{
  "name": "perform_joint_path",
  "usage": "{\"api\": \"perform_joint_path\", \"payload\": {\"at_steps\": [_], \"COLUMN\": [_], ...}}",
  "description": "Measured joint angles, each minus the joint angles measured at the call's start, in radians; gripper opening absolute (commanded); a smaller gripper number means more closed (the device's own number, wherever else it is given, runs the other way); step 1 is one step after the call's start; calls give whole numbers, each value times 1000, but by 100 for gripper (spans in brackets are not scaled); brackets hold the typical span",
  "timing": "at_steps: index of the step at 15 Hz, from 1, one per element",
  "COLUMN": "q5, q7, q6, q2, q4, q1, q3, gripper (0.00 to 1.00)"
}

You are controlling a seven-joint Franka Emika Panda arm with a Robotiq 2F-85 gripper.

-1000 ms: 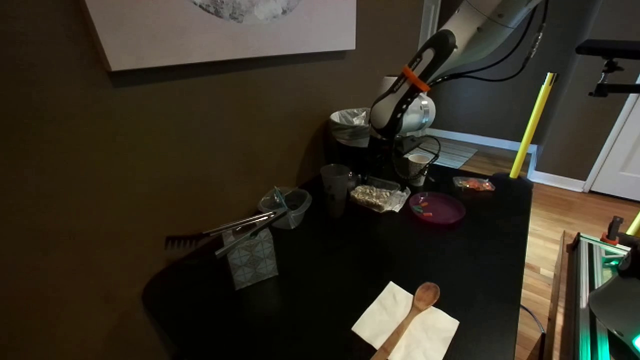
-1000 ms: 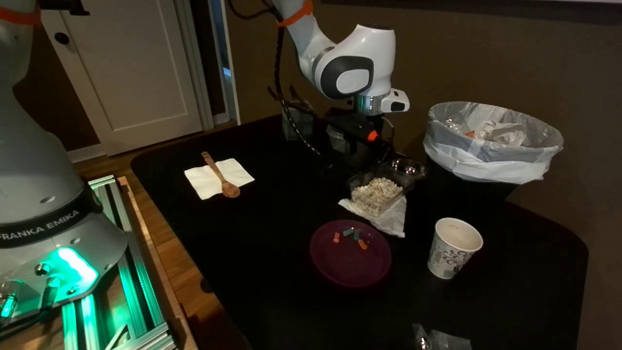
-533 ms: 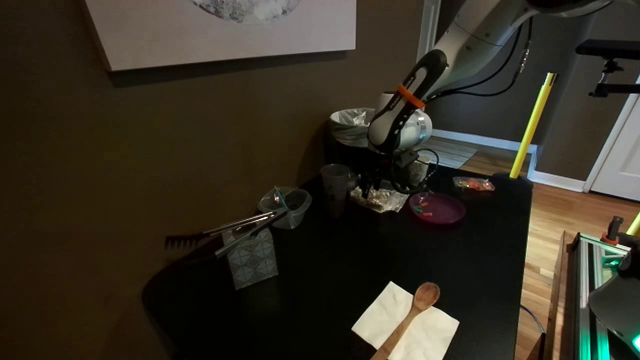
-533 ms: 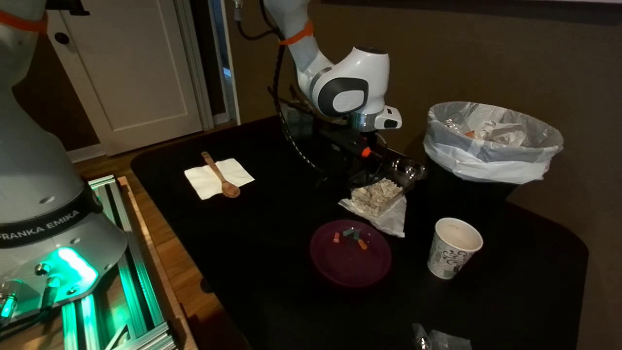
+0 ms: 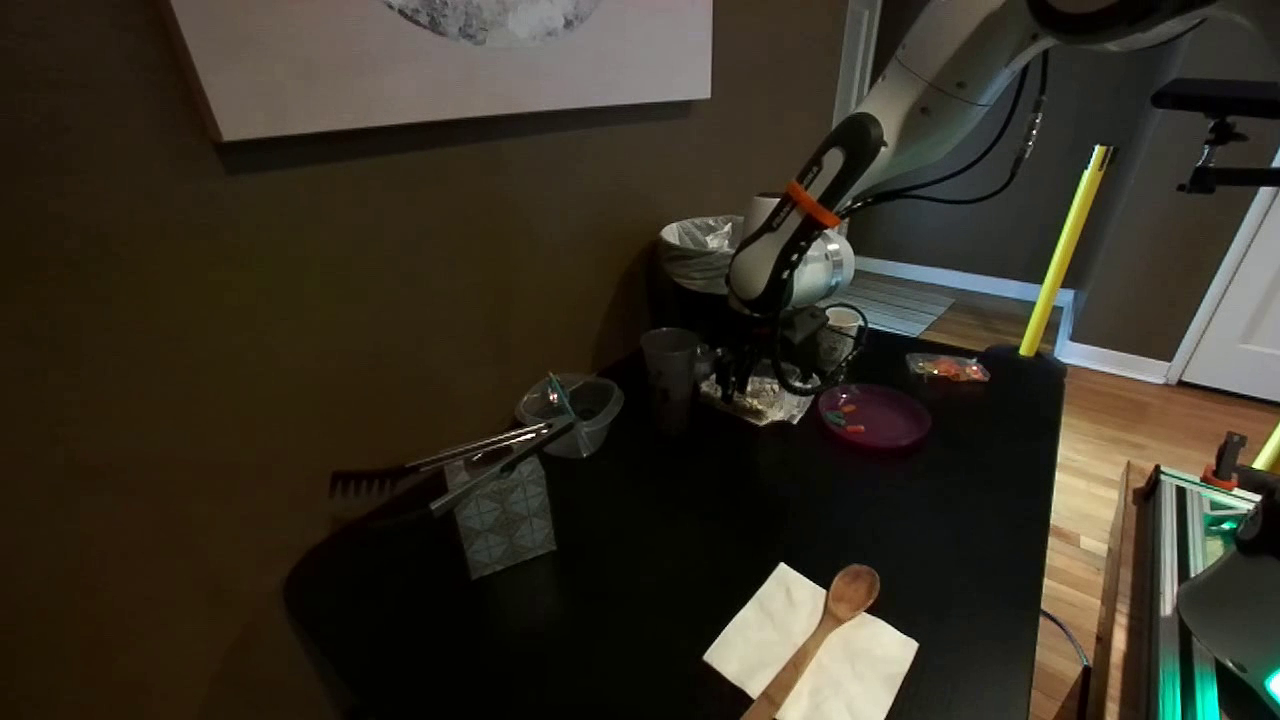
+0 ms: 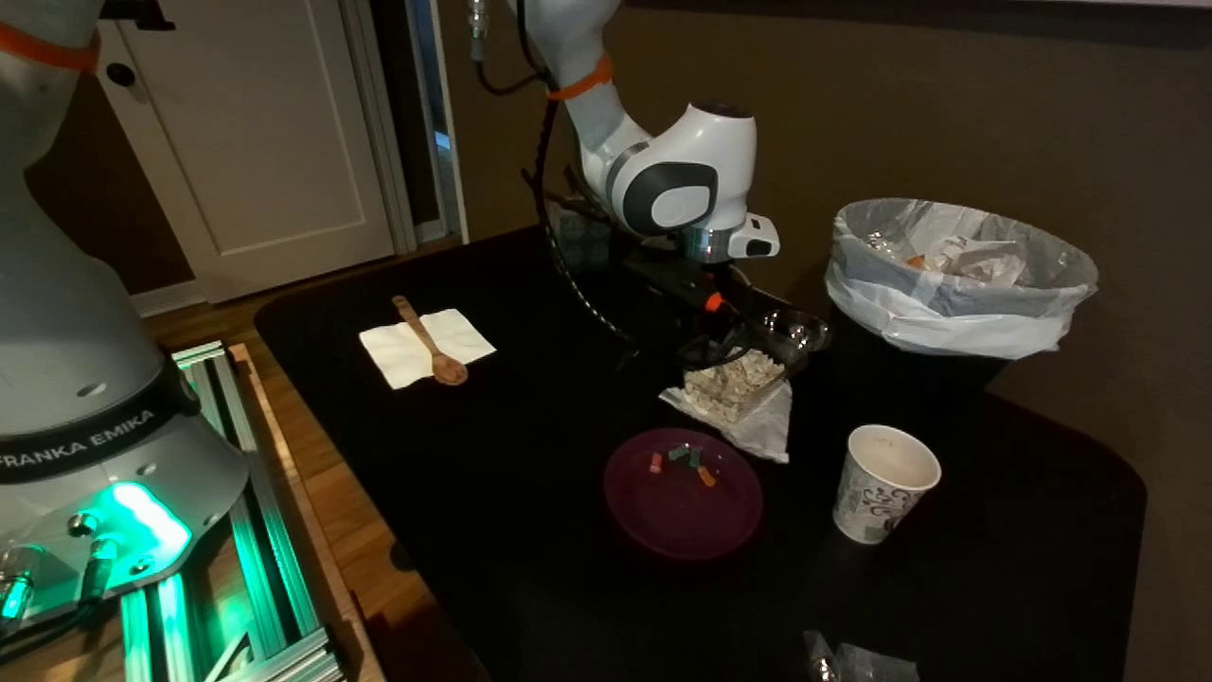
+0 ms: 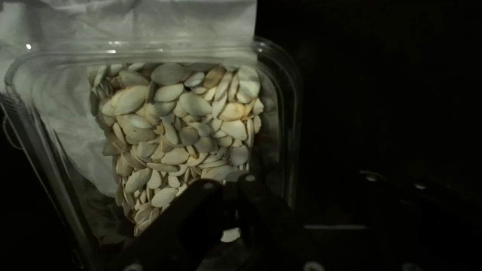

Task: Put the clear container on the purple plate.

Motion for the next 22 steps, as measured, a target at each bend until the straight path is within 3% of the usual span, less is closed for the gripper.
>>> {"api": "perform_joint_path", "payload": {"at_steps": [6,9,11,12,15,22], "q5": [-23,-37,-45,-50,-56,-66], "q7": [6,12,17,24,38,63], "q6": [0,0,1,1,2,29], "q2": [31,41,46,47,50,41], "q4": [35,49,57,60,64,61], "q1": [0,0,1,1,1,4], "q3": [0,0,-2,-2,-3,-5], "gripper": [39,13,1,4,0,2]}}
